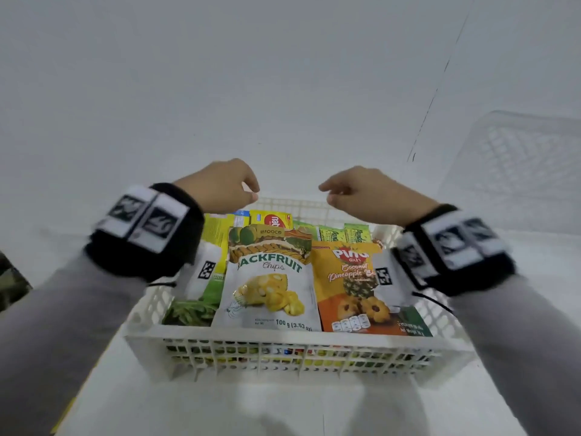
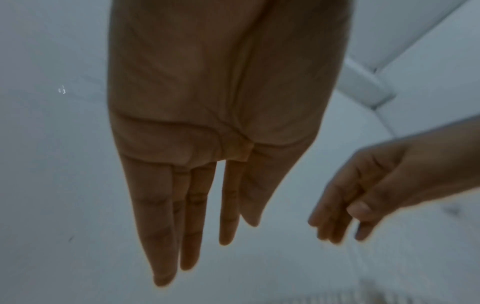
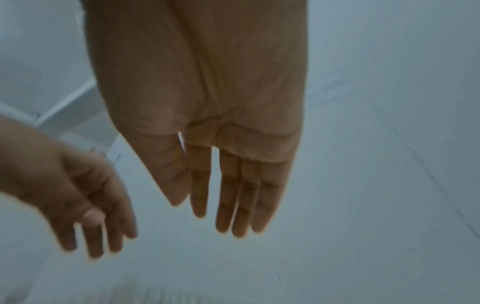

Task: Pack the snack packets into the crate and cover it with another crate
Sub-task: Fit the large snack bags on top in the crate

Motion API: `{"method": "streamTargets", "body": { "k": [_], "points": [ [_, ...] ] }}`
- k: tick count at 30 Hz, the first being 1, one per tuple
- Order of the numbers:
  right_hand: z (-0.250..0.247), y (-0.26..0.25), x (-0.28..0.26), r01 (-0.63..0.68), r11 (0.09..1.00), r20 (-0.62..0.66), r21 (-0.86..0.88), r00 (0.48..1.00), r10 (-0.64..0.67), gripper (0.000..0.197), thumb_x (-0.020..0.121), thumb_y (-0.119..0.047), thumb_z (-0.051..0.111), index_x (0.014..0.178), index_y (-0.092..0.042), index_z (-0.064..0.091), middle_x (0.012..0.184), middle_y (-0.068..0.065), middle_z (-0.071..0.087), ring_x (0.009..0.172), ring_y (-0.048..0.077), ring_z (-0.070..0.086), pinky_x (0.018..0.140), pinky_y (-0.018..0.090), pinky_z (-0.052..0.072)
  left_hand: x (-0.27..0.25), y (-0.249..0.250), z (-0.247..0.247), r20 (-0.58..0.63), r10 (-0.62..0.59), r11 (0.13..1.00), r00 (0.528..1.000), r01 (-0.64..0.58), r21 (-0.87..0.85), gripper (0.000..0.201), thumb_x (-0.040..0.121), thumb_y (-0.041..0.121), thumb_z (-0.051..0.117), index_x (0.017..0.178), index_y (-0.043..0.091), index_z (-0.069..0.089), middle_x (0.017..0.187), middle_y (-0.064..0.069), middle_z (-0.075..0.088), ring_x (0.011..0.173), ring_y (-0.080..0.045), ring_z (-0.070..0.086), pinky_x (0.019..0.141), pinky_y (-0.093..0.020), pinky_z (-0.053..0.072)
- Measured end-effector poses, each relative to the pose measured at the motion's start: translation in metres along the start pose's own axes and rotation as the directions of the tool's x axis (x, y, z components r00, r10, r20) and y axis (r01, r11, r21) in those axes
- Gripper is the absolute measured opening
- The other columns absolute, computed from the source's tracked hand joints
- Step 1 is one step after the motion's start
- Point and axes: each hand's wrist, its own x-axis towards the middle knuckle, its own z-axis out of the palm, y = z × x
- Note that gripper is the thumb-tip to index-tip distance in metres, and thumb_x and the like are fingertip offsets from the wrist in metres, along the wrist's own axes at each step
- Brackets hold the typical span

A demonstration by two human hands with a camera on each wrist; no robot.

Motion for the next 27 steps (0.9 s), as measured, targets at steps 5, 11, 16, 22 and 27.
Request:
{"method": "streamTargets", "body": {
  "k": [5,11,16,22,27],
  "points": [
    [0.058,-0.009,0.077,0.126,0.976,0.196,-0.18,0.976,-0.09,0.039,0.098,-0.02,0.042,0.135,-0.009,0.048,0.14,0.007,0.049,0.126,0.021,0.047,0.105,0.031,0.036,0.058,-0.013,0.048,0.264,-0.133,0.94,0.955,0.038,0.338,0.021,0.096,0.009,0.039,0.114,0.007,0.05,0.131,-0.016,0.051,0.101,-0.025,0.049,0.078,-0.029,0.038],
    [0.108,-0.026,0.12,0.192,0.963,0.378,-0.19,0.92,-0.109,0.044,0.098,-0.04,0.041,0.113,-0.003,0.059,0.11,0.017,0.063,0.096,0.031,0.06,0.085,0.038,0.047,0.078,-0.033,0.073,0.392,-0.257,0.823,0.883,-0.012,0.568,0.049,0.091,0.022,0.056,0.136,0.009,0.041,0.132,-0.013,0.051,0.101,-0.023,0.052,0.074,-0.029,0.037],
    [0.126,-0.016,0.134,0.157,0.953,0.364,-0.257,0.93,-0.055,0.065,0.083,-0.069,0.044,0.107,-0.01,0.059,0.11,0.013,0.052,0.096,0.029,0.055,0.085,0.04,0.047,0.091,-0.051,0.064,0.487,-0.29,0.834,0.824,-0.033,0.551,0.095,0.084,0.035,0.066,0.151,0.018,0.001,0.156,-0.009,0.017,0.14,-0.026,0.027,0.105,-0.033,0.033],
    [0.132,-0.011,0.144,0.179,0.961,0.378,-0.21,0.922,-0.089,0.06,0.064,-0.085,0.048,0.086,-0.029,0.052,0.086,0.001,0.06,0.074,0.019,0.057,0.065,0.03,0.045,0.093,-0.062,0.066,0.514,-0.303,0.804,0.802,-0.075,0.59,0.111,0.074,0.036,0.077,0.15,0.025,-0.004,0.154,-0.009,0.019,0.138,-0.026,0.028,0.098,-0.03,0.036],
    [0.129,-0.014,0.146,0.15,0.966,0.499,-0.21,0.866,-0.026,0.095,0.05,-0.094,0.037,0.101,-0.019,0.065,0.092,0.004,0.07,0.083,0.022,0.065,0.081,0.037,0.054,0.094,-0.058,0.072,0.534,-0.333,0.738,0.777,-0.138,0.661,0.107,0.075,0.036,0.074,0.149,0.033,-0.003,0.149,-0.011,0.027,0.13,-0.028,0.038,0.079,-0.03,0.038]
  ]
}}
